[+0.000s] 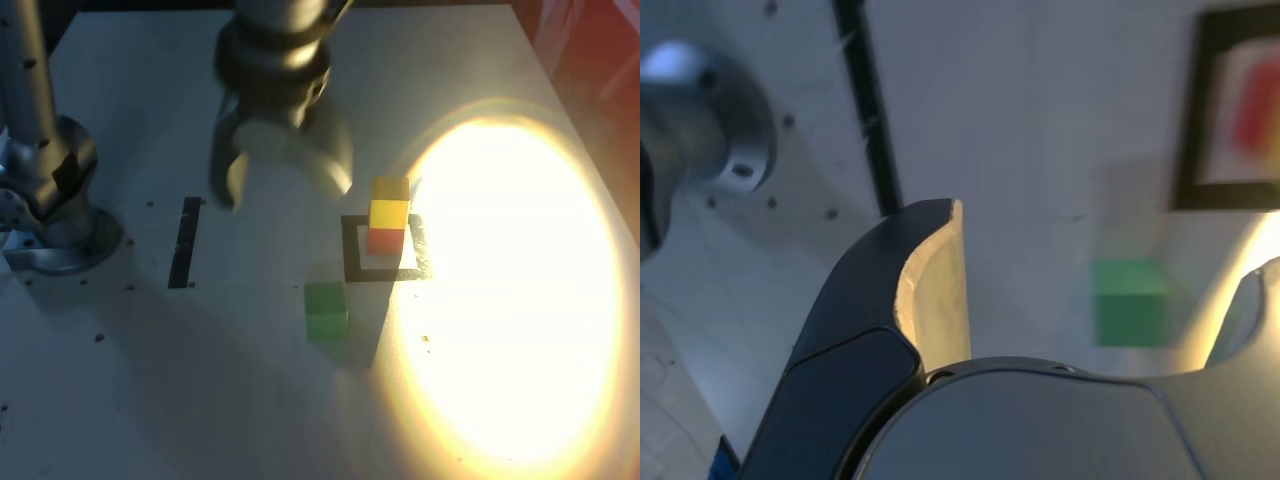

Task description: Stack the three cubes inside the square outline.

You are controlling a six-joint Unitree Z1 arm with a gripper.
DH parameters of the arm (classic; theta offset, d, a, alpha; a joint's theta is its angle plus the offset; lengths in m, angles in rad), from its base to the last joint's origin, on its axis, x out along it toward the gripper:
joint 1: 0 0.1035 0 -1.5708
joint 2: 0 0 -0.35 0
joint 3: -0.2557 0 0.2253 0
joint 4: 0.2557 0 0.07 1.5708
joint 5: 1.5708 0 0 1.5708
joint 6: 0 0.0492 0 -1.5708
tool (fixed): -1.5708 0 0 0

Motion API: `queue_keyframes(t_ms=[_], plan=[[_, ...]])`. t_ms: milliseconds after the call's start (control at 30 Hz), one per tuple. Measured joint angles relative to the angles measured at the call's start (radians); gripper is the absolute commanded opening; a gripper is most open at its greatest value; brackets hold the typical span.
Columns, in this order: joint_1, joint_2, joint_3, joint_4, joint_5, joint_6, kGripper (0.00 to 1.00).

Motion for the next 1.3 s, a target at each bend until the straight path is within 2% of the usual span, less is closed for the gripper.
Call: queue_keyframes(t_ms=[200,367,600,900,967,1100,1300], plan=[[-0.155,0.029,0.018,-0.111,-0.005,-0.197,1.0],[-0.186,0.098,-0.046,-0.134,-0.003,-0.191,1.0],[-0.185,0.168,-0.06,-0.134,-0.011,-0.181,1.0],[-0.15,0.184,0.003,-0.235,0.004,-0.211,1.0],[-0.13,0.184,0.035,-0.282,0.004,-0.21,0.99],[-0.094,0.19,0.108,-0.367,-0.003,-0.2,0.96],[-0.087,0.19,0.124,-0.384,-0.027,-0.188,0.87]])
